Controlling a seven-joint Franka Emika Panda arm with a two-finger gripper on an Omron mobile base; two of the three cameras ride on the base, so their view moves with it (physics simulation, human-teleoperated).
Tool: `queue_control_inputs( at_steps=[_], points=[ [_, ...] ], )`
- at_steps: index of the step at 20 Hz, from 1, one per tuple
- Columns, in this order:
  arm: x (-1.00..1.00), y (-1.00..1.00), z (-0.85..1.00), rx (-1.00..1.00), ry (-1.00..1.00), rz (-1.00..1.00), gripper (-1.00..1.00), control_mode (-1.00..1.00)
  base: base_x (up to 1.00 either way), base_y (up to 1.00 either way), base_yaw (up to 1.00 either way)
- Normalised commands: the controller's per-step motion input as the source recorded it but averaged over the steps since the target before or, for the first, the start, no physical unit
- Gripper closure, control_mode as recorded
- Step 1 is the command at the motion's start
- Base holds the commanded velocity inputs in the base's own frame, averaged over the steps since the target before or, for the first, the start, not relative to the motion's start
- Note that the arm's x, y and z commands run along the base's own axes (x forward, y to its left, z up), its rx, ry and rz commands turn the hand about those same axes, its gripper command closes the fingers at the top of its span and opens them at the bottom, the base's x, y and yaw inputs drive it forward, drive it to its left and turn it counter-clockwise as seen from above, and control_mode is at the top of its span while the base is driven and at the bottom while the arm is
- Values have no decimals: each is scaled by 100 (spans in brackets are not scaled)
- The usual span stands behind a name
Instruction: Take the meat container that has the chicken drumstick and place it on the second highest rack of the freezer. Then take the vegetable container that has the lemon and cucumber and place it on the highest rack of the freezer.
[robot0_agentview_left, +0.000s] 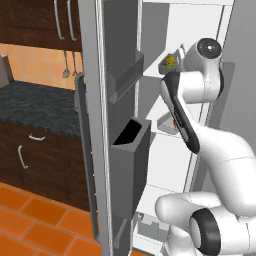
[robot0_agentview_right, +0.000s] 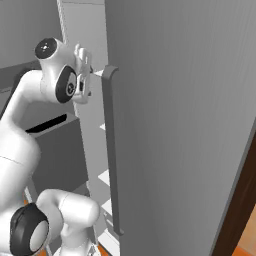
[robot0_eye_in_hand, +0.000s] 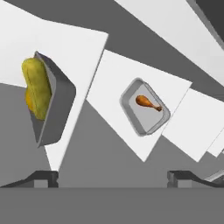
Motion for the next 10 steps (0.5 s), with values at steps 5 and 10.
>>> queue_control_inputs(
  at_steps=[5, 10],
  points=[
    [-100, 14, -53, -1, 30, 7, -100, -100, 0, 0, 0],
    [-100, 9, -81, -3, 33, 6, -100, -100, 0, 0, 0]
  ],
)
